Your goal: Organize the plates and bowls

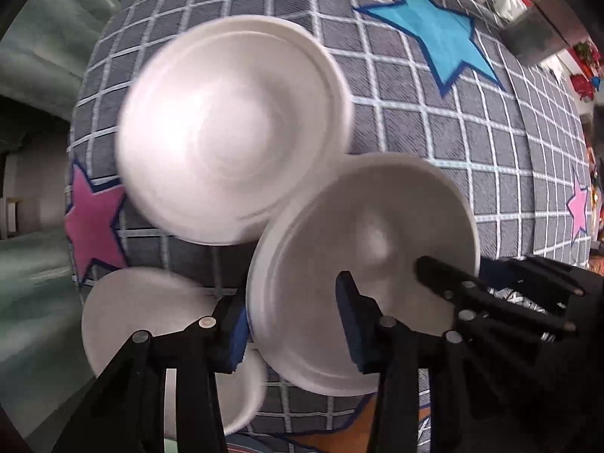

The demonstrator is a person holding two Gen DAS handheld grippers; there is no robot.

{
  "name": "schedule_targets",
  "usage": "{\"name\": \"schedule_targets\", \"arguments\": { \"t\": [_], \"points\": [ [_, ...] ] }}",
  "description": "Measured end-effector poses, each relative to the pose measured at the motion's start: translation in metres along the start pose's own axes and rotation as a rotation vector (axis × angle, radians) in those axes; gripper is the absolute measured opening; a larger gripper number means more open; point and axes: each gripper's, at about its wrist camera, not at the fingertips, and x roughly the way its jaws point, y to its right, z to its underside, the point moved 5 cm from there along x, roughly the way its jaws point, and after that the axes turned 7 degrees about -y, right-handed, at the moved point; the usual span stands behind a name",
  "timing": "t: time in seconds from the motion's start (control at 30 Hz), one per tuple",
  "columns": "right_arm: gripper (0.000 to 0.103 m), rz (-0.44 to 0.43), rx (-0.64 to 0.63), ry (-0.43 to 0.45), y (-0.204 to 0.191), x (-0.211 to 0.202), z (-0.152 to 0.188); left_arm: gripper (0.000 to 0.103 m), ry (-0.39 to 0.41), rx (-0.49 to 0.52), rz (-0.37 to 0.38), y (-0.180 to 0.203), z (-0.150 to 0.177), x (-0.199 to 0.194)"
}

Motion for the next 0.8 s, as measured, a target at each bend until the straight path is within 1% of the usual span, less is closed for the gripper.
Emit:
{"name": "schedule_targets", "arguments": {
  "t": [0.03, 0.17, 0.23, 0.4, 0.47, 0.5, 0.63, 0.77, 0.8],
  "points": [
    [0.023, 0.005, 0.002, -0.002, 0.001, 0.001, 0.001, 0.044, 0.002, 0.010, -0.017, 0.003, 0.002, 0.001],
    [0.023, -0.010, 0.006, -0.005, 0.013, -0.002, 0.010, 0.044, 0.001, 0.027, 0.003, 0.020, 0.014, -0.001],
    [0.023, -0.005, 0.004, -0.005, 0.024, -0.007, 0.015, 0.044, 0.005, 0.055, -0.013, 0.036, 0.023, -0.001],
    [0.023, 0.015, -0.005, -0.023, 0.052, -0.020, 0.047, 0.044, -0.002, 0.130, -0.034, 0.081, 0.058, 0.004],
    [0.023, 0.016, 0.004, -0.032, 0.062, -0.020, 0.063, 0.044, -0.014, 0.164, -0.033, 0.101, 0.079, 0.008],
    [0.023, 0.014, 0.016, -0.042, 0.071, -0.020, 0.075, 0.044, -0.019, 0.172, -0.032, 0.107, 0.086, 0.010],
    [0.023, 0.009, 0.046, -0.070, 0.095, -0.020, 0.115, 0.044, -0.057, 0.208, -0.028, 0.138, 0.130, 0.022],
    [0.023, 0.012, 0.054, -0.099, 0.109, -0.018, 0.155, 0.044, -0.086, 0.255, -0.029, 0.165, 0.173, 0.028],
    [0.023, 0.015, 0.055, -0.110, 0.114, -0.017, 0.168, 0.045, -0.089, 0.269, -0.032, 0.171, 0.179, 0.029]
  ]
}}
